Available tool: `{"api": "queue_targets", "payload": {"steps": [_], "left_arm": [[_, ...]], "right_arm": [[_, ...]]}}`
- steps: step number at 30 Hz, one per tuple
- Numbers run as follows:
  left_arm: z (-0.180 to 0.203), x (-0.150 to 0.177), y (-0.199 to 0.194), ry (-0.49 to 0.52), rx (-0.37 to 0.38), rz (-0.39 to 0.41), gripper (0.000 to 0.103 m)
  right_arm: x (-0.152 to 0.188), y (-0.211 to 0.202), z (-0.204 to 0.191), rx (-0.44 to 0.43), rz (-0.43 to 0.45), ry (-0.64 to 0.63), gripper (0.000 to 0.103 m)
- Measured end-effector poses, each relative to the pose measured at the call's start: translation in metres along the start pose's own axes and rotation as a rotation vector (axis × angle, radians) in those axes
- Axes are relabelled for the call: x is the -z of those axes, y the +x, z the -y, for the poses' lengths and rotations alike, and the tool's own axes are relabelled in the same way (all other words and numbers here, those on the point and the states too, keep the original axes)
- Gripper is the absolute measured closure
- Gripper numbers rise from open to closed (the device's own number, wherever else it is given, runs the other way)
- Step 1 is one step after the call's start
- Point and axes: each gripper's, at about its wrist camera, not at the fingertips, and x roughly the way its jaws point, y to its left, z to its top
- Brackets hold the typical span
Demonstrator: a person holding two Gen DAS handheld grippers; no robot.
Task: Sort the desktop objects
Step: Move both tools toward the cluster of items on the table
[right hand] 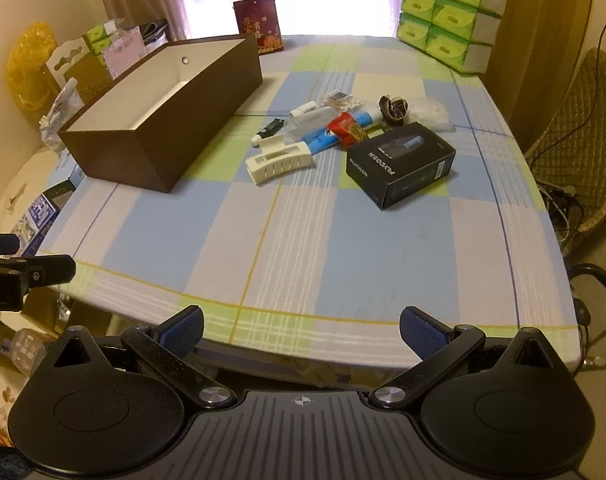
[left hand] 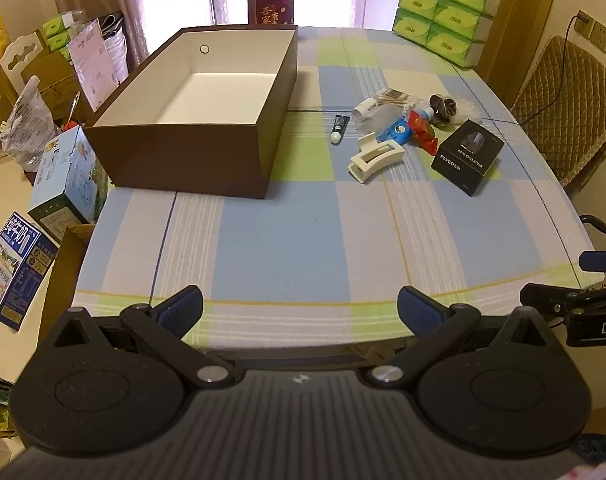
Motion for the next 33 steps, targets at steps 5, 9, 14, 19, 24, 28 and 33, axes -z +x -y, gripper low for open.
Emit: {"api": "queue_targets", "payload": {"steps": [5, 9, 14, 19, 24, 28, 33], "left_arm": [[0.009, -0.008, 0.011, -0.001, 0.006, -0.009, 0.001], [0.017, -0.016, 0.018, 0.002, 0.008, -0.008, 0.001], [0.023, -0.025, 0.025, 0.004, 0.001, -0.007, 0.001], [0.035, -0.042, 0.041, 0.005, -0.005, -0.013, 0.001], [0.046, -0.053, 0.058, 0.008, -0.001, -0.027, 0.001], [0.057, -0.063, 0.072, 0.012, 0.001, -0.038, 0.001], [0.068, -0.077, 0.095, 0.024, -0.008, -0.052, 0.001]], "right_arm": [[-0.008, 0.006, 0.013, -0.009, -0.006, 0.01, 0.002], [-0.017, 0.011, 0.022, -0.02, -0.004, 0.008, 0.002], [-0.026, 0.017, 0.036, -0.034, 0.009, 0.001, 0.002], [-0.037, 0.025, 0.05, -0.056, 0.015, -0.012, 0.002], [-0.047, 0.035, 0.07, -0.071, 0.015, -0.005, 0.002], [-0.055, 0.045, 0.089, -0.071, -0.013, 0.023, 0.002], [-0.066, 0.06, 0.11, -0.06, -0.045, 0.033, 0.002]]}}
